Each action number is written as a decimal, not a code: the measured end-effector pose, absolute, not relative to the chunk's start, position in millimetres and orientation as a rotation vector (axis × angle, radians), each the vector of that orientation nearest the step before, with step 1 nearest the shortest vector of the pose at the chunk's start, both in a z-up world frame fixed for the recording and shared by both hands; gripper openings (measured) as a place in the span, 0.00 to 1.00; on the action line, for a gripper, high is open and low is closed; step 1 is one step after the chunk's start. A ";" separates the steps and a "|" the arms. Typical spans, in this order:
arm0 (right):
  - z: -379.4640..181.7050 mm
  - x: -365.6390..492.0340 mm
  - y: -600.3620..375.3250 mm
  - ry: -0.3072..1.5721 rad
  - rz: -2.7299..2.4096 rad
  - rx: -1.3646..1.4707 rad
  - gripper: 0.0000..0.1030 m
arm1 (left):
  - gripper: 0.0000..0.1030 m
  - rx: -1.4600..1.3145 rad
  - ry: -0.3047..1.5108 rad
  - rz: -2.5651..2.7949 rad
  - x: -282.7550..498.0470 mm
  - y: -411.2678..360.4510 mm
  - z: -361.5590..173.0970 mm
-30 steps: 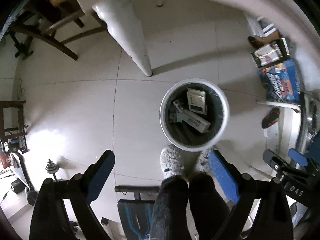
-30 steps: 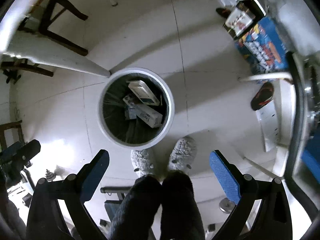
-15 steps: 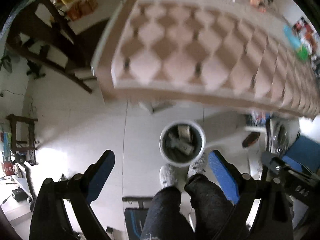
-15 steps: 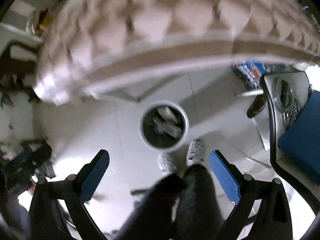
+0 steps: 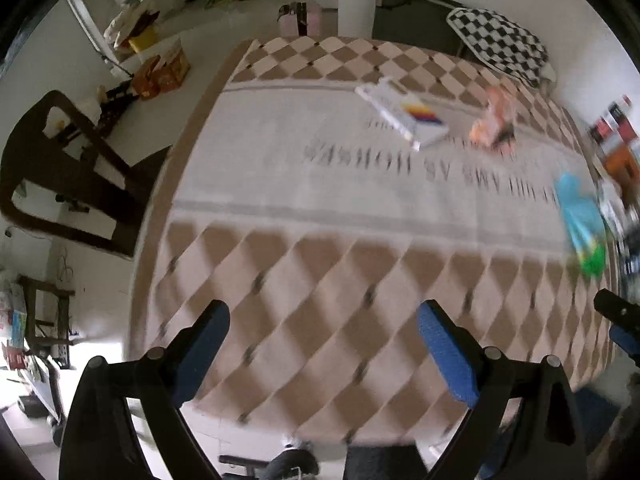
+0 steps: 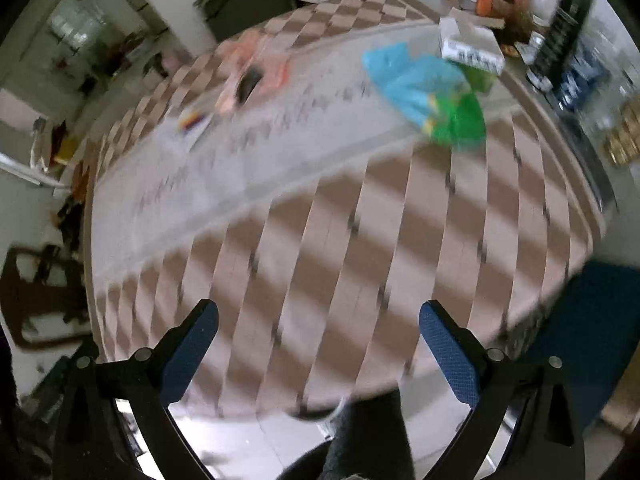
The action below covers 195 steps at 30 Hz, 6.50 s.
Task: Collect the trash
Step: 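Swing both tools back over the table, then grasp the white striped medicine box with the left tool while the right tool grasps the orange bag, then carry the medicine box and orange bag over the bin and release both, then swing both tools back over the table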
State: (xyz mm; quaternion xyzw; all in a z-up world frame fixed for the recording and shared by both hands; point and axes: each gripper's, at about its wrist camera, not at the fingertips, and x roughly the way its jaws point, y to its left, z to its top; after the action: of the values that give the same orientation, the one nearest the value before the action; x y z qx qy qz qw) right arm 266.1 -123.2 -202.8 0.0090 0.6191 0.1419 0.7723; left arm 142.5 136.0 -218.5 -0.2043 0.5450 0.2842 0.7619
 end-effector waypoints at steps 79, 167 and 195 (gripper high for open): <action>-220.4 377.1 10.4 1.364 0.529 -0.038 0.31 | 0.72 -0.494 1.093 0.510 186.9 140.2 -186.3; -451.7 -92.5 -129.1 1.620 0.506 -0.306 0.95 | 0.99 -0.468 1.531 0.483 -172.8 42.8 -405.2; -209.8 428.2 -308.7 1.362 0.054 0.236 0.97 | 0.99 -0.273 1.347 0.522 295.7 7.8 -275.3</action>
State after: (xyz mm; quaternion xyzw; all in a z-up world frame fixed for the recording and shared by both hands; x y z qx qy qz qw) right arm 428.2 -308.7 -209.8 0.1089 0.6279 0.0251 0.7702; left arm 295.7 7.8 -275.3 -0.1243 0.6144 0.2382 0.7419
